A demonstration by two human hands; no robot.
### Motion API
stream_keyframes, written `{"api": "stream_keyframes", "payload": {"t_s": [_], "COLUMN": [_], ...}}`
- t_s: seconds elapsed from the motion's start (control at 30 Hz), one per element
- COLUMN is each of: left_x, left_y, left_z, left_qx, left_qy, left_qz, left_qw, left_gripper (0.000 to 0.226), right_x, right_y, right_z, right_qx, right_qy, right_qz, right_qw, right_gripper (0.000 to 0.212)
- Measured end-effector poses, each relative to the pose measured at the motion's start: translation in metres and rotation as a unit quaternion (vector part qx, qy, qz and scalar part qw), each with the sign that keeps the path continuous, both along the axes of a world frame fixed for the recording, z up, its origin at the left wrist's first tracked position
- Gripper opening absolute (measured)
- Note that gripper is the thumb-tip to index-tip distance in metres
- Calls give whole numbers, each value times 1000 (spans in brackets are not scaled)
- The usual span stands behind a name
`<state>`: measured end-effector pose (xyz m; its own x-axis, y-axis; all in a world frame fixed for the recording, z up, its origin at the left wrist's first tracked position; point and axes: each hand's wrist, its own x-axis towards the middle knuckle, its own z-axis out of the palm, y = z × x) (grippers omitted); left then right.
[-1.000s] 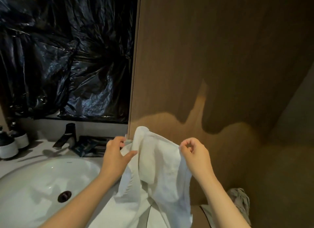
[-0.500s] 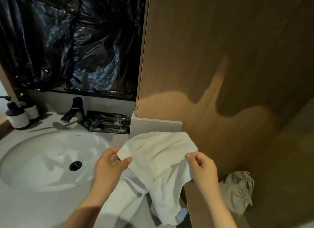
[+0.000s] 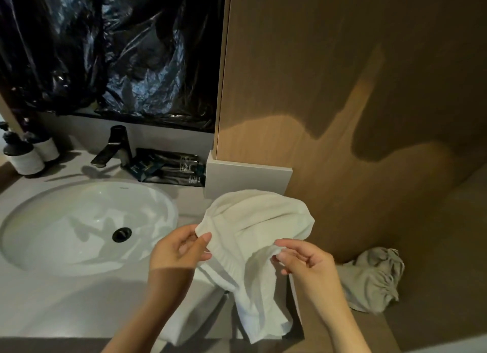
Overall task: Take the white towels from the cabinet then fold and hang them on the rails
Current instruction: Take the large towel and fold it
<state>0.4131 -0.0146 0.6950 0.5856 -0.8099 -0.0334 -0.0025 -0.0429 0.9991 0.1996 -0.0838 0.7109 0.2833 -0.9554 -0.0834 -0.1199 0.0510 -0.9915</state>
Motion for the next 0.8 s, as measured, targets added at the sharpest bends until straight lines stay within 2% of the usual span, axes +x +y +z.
{"api": "stream_keyframes", "payload": {"t_s": [0.2,0.33,0.43,0.53,0.8], "left_x": [-3,-7,-8,-6,-1], "left_y": [-9,-10,-7,-5,-5], "left_z": [7,13,17,19,23], "left_qx": [-29,-38,-43,-38,-55], "left_qy": [-9,-61,-68,-65,-120], "left_qz": [-39,-85,-118,-136,-180], "left_qw": [999,994,990,988,975], "left_gripper": [16,13,10,21,26], "right_x": [18,28,34,40,51], "right_y": [-9,-6,-5,-5,-9], "right_z": [11,24,31,32,33], "right_qx": [-184,-187,-215,-245,-264], "right_qy": [106,93,112,129,161], "right_qz": [8,78,115,137,141], "right_qw": [977,975,963,951,941], "right_gripper": [9,11,9,10,9]}}
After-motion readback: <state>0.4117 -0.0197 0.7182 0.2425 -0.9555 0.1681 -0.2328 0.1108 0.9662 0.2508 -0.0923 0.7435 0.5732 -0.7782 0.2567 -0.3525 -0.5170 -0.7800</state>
